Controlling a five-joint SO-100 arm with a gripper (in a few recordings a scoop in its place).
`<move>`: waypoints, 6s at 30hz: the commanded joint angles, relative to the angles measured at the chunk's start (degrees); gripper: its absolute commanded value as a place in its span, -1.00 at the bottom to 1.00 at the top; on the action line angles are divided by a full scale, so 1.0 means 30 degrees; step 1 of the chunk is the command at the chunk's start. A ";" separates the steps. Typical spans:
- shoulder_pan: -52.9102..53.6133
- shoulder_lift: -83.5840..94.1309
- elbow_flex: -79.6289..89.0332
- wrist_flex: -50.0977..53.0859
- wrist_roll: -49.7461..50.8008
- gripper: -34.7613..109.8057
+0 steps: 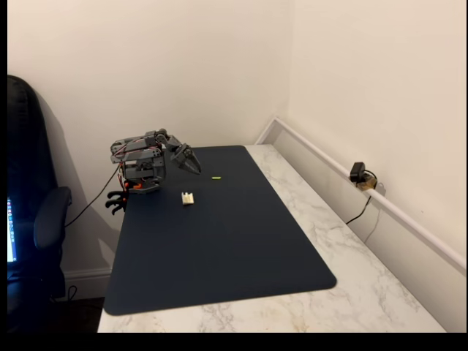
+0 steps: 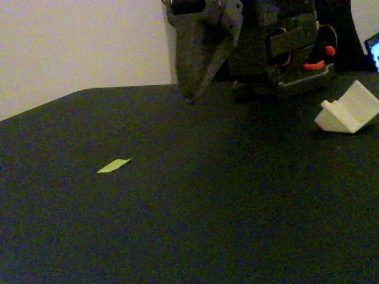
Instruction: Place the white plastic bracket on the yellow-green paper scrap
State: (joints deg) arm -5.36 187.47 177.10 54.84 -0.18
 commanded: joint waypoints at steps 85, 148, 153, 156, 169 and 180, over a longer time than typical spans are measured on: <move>-0.6797 -2.5430 -2.6631 0.8877 0.6475 -0.43; -1.5732 -2.8242 -1.5205 0.0264 2.0303 0.02; -1.5410 -2.8594 -1.5439 0.0234 2.0186 0.02; -1.5381 -2.9092 -1.5908 0.0264 2.0127 0.02; -1.5527 -3.0381 -1.7549 0.1143 2.0566 -0.08; -1.4854 -3.0117 -1.8135 0.2842 2.0332 -0.10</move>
State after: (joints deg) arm -50.62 95.54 124.89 61.70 61.08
